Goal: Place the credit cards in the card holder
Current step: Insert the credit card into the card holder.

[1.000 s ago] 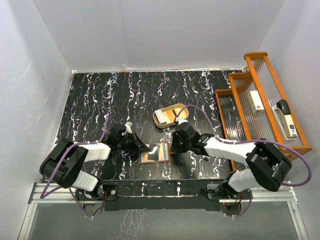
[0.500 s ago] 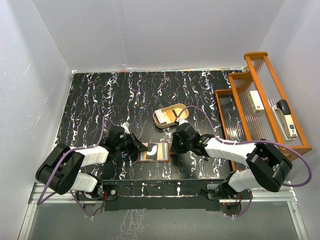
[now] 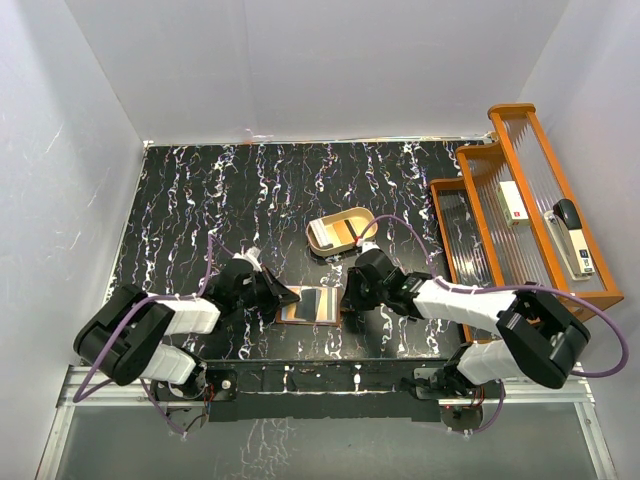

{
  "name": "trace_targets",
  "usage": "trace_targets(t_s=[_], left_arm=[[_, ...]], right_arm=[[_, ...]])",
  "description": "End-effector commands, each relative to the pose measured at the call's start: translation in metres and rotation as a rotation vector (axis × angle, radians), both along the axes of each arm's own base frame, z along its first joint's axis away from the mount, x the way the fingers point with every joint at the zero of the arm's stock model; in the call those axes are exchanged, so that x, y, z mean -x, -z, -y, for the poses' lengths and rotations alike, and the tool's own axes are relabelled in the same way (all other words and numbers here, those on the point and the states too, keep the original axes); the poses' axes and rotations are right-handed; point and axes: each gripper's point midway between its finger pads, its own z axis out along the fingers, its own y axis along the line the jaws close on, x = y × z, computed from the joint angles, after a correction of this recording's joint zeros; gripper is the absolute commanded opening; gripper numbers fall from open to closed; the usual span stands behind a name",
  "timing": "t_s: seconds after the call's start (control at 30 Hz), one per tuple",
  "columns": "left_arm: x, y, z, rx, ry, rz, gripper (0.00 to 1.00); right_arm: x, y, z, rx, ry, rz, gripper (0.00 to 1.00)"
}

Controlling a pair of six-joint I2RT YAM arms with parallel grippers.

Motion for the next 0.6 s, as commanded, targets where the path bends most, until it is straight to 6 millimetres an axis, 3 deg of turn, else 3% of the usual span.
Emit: trace_targets(t_s=[0.0,0.57], left_arm=[[-0.007,-0.001,0.004,0.000,-0.030,0.046,0.00],[-0.012,-0.014,-0.013,-0.010,-0.147,0.094,0.00]], right_arm=[[-0.002,-0.014,-0.009,-0.069,0.009,0.024,0.00],[0.001,-0.020,-0.013,-0.132,0.046,0.008,0.00]])
